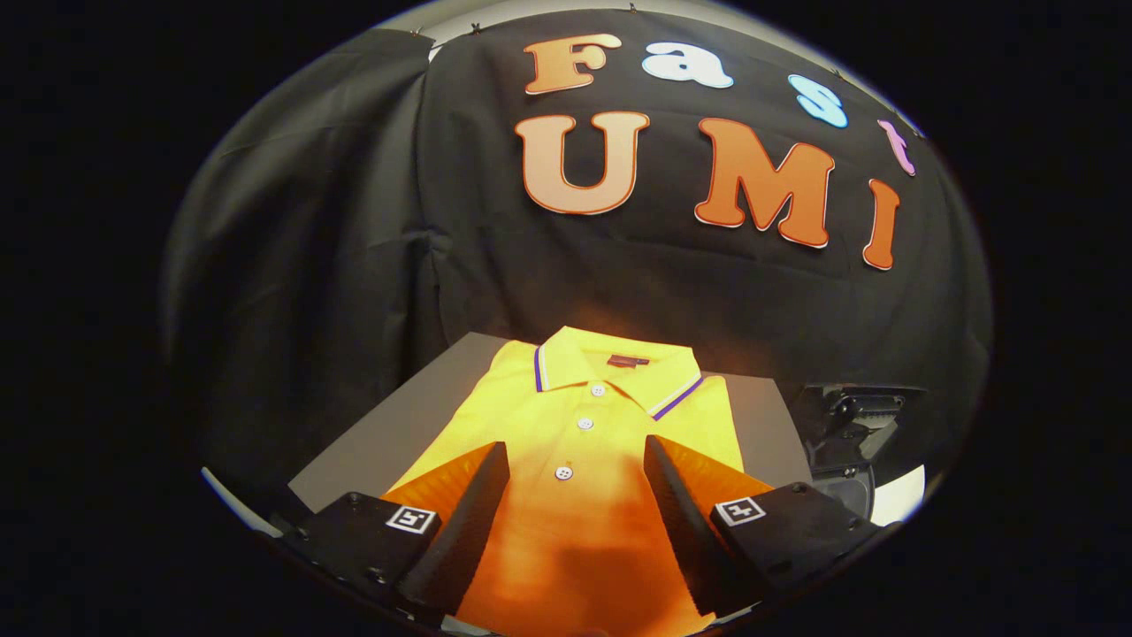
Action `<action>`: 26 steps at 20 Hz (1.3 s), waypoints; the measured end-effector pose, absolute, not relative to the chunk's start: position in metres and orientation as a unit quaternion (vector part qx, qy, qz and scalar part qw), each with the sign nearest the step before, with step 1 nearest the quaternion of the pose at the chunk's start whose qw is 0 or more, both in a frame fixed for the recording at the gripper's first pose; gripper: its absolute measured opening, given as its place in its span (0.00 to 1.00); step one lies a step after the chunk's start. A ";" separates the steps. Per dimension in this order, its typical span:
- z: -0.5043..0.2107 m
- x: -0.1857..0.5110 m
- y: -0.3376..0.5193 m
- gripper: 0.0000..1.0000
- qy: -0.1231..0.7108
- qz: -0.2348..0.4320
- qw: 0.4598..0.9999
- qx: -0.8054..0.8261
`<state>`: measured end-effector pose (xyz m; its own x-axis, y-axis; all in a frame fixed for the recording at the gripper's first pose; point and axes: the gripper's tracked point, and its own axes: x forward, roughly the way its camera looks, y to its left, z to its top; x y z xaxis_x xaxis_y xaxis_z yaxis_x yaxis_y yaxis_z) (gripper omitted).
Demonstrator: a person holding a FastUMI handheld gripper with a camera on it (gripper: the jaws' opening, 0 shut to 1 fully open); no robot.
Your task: Put the clothes into the washing machine and then close the washing machine lid.
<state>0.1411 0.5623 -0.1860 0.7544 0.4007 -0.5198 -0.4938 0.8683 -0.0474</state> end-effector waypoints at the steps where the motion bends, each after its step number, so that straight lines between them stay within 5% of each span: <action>1: -0.195 0.142 0.559 0.99 0.265 0.229 0.932 -0.098; 10: -0.212 0.138 0.559 0.97 0.282 0.253 0.923 -0.070; 12: -0.212 0.138 0.562 0.77 0.285 0.263 0.919 -0.070; 13: -0.211 0.136 0.564 0.58 0.280 0.269 0.919 -0.074; 14: -0.210 0.134 0.564 0.56 0.277 0.280 0.916 -0.081; 19: -0.206 0.129 0.565 0.10 0.248 0.287 0.923 -0.060; 26: -0.151 0.116 0.563 0.09 0.163 0.321 0.932 0.022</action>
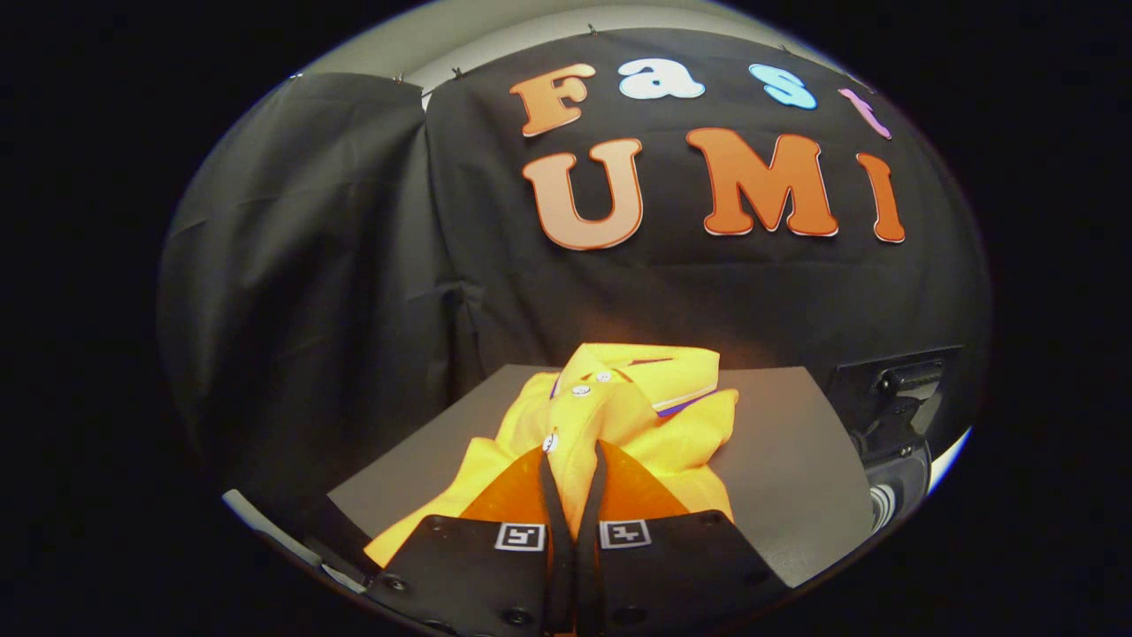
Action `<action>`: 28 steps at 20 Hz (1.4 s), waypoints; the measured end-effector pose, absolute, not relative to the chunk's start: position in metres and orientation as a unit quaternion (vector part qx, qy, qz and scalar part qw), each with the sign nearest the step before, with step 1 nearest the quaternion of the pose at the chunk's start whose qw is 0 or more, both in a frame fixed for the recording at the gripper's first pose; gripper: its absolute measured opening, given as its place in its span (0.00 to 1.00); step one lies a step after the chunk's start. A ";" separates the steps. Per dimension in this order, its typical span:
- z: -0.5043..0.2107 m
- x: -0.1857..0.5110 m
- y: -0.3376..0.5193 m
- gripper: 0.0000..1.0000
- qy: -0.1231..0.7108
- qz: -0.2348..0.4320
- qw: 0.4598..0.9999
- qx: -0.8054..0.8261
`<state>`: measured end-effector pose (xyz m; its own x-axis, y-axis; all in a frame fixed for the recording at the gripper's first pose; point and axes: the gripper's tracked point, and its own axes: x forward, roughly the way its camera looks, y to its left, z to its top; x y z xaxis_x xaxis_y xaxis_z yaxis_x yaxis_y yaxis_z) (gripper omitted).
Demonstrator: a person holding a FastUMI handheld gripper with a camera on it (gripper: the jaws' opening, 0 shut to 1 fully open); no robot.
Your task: Put the clothes into the washing machine and then close the washing machine lid.
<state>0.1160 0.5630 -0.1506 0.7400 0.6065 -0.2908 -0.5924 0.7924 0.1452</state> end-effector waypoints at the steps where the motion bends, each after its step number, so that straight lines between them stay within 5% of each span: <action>1: -0.140 0.110 0.564 0.09 0.146 0.329 0.932 0.026; 12: -0.012 0.073 0.504 0.09 0.014 0.340 0.938 0.061; 28: 0.033 0.154 0.217 0.08 -0.044 0.259 0.962 0.078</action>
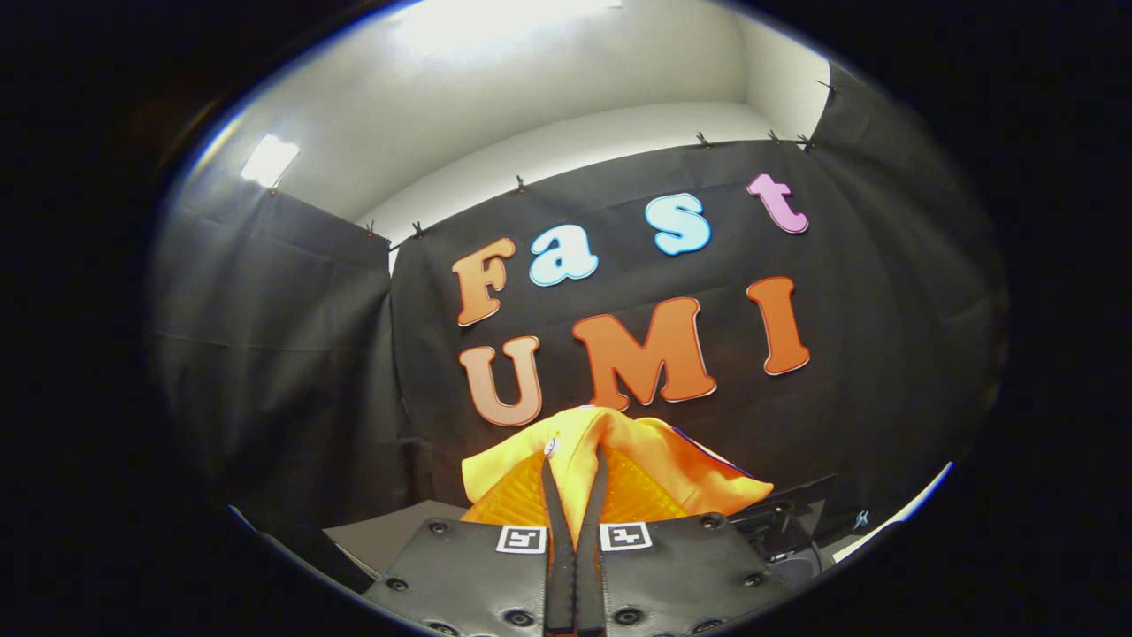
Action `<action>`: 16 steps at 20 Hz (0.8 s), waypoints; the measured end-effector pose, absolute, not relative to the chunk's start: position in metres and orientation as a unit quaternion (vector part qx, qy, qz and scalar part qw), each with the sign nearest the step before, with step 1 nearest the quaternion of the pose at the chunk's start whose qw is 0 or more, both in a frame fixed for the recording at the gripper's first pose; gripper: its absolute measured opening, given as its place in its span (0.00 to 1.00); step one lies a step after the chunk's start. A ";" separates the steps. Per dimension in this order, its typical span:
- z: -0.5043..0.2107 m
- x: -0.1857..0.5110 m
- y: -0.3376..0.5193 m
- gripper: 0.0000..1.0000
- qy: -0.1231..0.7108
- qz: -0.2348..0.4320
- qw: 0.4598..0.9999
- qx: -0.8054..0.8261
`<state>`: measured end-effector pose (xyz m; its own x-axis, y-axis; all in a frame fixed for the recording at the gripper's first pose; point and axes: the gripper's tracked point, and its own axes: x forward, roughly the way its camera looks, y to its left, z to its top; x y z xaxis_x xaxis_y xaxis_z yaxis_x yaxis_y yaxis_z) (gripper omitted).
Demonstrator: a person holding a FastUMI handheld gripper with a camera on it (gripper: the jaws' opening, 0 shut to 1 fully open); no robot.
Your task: Put the clothes into the washing machine and then close the washing machine lid.
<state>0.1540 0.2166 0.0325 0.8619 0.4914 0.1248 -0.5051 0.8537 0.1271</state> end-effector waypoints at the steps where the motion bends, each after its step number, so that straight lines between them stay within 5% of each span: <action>1: 0.026 0.160 0.197 0.09 -0.039 0.249 0.965 0.070; 16: -0.147 0.240 0.110 0.09 0.103 0.223 0.969 0.018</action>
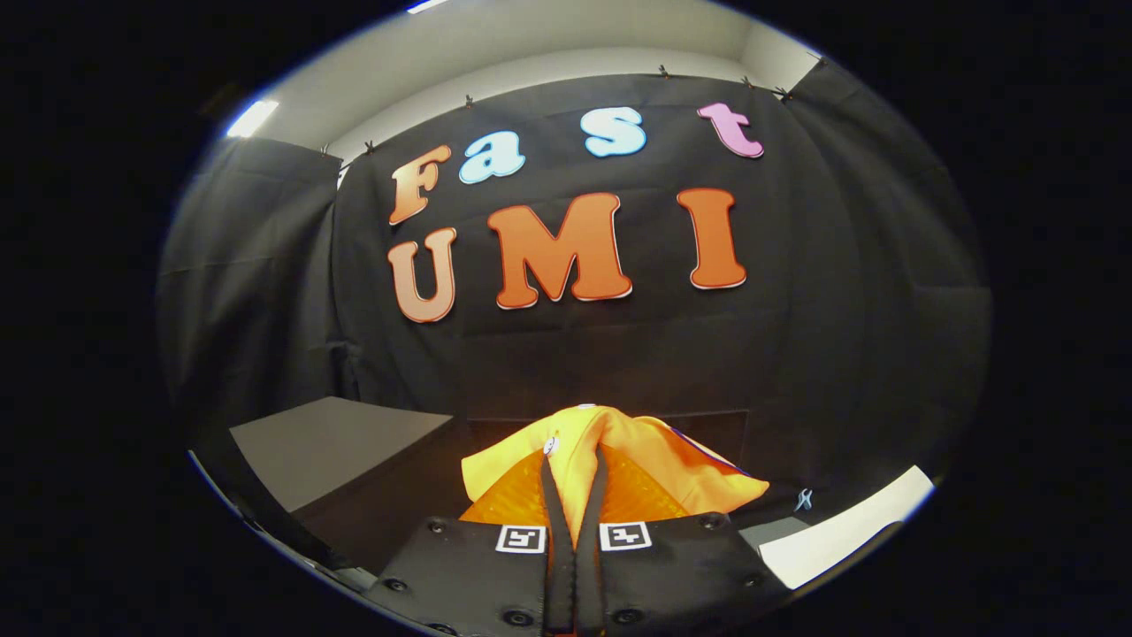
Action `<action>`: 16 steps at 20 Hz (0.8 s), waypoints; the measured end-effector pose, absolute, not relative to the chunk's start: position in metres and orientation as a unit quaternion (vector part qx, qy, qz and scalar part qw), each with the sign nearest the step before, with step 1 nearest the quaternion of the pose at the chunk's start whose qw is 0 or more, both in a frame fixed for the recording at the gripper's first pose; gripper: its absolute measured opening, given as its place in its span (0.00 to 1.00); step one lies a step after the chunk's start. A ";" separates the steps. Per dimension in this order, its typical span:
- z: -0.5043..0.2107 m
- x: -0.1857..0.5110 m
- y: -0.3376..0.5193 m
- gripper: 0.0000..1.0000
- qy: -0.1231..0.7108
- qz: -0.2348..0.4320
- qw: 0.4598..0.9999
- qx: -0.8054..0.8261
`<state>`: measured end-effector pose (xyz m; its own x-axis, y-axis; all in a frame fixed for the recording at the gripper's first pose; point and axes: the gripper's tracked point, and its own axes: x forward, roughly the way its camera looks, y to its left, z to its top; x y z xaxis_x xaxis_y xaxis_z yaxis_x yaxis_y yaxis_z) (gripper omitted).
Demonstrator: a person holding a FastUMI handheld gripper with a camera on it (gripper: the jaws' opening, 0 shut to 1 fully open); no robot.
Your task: Put the clothes into the washing machine and then close the washing machine lid.
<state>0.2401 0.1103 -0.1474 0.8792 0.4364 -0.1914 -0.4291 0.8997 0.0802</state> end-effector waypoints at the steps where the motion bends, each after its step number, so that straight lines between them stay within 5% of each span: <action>1: -0.161 0.245 0.113 0.09 0.115 0.222 0.968 0.014; 16: -0.391 0.287 0.129 0.09 0.320 0.190 0.928 -0.002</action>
